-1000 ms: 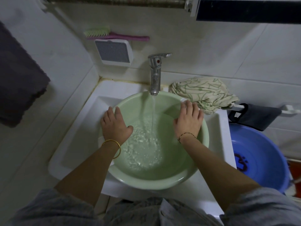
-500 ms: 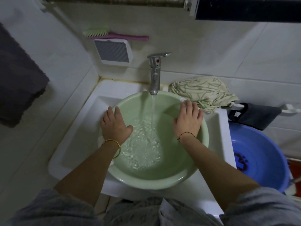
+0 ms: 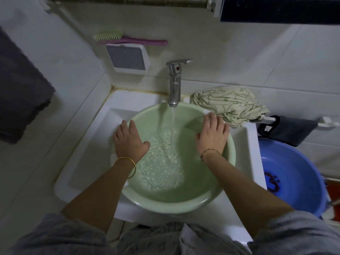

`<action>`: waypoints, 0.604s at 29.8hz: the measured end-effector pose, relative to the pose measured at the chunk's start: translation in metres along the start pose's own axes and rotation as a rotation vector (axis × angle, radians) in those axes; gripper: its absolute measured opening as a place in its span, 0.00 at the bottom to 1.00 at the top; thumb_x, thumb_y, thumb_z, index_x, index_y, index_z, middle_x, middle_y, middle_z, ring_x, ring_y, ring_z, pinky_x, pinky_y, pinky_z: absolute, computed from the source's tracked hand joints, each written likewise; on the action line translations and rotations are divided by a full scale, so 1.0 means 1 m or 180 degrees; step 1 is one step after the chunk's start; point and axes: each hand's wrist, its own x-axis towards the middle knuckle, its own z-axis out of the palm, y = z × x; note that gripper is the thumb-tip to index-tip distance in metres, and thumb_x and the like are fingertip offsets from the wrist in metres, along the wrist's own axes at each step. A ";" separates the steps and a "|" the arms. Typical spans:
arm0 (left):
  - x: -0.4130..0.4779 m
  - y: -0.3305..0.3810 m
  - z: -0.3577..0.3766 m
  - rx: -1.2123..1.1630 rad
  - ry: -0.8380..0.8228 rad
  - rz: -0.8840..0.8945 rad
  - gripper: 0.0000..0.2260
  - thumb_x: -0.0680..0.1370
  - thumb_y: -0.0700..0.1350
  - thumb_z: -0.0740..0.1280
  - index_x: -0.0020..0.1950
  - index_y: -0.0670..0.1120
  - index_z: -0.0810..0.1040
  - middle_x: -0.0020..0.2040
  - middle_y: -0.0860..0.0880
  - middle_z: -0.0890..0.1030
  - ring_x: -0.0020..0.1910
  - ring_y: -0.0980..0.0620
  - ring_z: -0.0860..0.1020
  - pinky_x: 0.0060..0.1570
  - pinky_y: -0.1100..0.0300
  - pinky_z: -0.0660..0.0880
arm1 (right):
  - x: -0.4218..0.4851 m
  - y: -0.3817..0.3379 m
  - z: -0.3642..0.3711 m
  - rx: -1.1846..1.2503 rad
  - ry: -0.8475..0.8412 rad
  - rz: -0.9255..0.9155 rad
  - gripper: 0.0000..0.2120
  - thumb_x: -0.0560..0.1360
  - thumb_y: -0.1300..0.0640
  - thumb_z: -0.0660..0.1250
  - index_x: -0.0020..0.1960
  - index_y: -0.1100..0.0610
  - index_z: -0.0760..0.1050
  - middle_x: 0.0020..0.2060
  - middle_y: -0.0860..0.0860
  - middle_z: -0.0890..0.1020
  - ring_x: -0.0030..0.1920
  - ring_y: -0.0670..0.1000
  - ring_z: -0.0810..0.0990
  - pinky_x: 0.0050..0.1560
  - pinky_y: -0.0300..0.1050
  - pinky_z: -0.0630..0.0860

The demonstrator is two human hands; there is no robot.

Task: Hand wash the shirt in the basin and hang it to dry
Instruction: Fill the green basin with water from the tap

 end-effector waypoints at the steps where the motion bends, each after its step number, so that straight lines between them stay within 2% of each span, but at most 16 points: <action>1: 0.000 0.000 0.000 0.0005 -0.0007 -0.0004 0.41 0.67 0.52 0.70 0.75 0.41 0.57 0.75 0.39 0.58 0.72 0.40 0.58 0.69 0.46 0.56 | 0.000 0.000 0.000 -0.0005 -0.0007 -0.0001 0.34 0.74 0.49 0.64 0.75 0.57 0.55 0.74 0.53 0.59 0.75 0.56 0.53 0.74 0.57 0.49; 18: 0.000 0.000 0.000 -0.0005 0.0005 -0.0007 0.40 0.67 0.52 0.70 0.75 0.41 0.57 0.75 0.39 0.58 0.72 0.39 0.58 0.69 0.46 0.56 | 0.000 0.000 0.001 -0.0017 -0.0001 -0.0010 0.34 0.75 0.49 0.63 0.75 0.57 0.55 0.74 0.53 0.59 0.75 0.56 0.53 0.74 0.57 0.48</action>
